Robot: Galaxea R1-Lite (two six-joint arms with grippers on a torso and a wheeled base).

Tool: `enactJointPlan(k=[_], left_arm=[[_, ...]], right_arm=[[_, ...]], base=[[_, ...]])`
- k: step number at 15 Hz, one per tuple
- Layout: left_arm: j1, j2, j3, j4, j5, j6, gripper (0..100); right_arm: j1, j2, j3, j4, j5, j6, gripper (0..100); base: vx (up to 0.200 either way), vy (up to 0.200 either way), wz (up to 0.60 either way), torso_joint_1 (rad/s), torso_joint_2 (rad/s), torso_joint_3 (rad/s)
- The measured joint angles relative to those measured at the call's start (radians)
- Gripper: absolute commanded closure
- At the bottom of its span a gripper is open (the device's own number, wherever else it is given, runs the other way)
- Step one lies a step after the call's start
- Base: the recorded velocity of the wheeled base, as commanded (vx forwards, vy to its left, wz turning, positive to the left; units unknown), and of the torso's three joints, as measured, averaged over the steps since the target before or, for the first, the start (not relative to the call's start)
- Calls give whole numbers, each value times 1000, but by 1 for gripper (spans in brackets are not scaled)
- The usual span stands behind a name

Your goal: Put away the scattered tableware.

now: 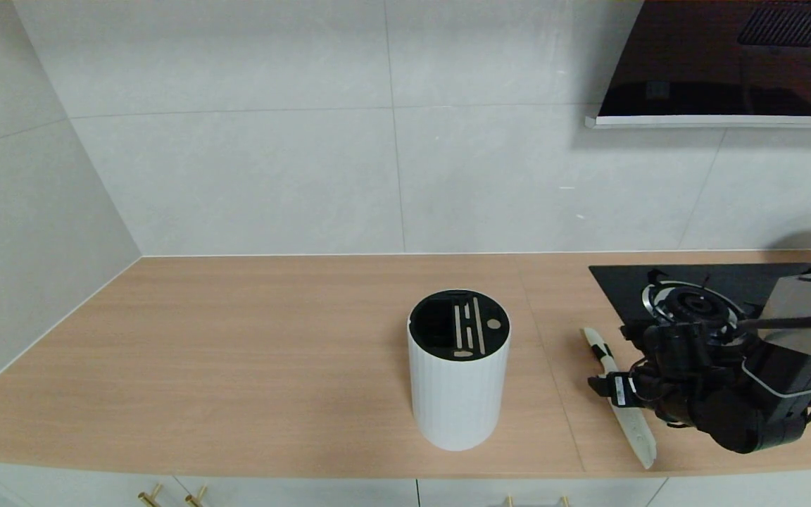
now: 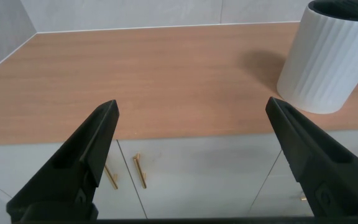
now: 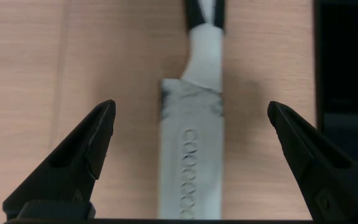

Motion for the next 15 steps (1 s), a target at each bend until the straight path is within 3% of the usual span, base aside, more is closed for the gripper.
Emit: enactJointPlan(k=[15], left_arm=[[0, 0, 0, 0, 0, 0, 0]], right_arm=[[4, 54, -39, -1, -1, 29, 0]], base=[[0, 0, 0, 0, 0, 0]])
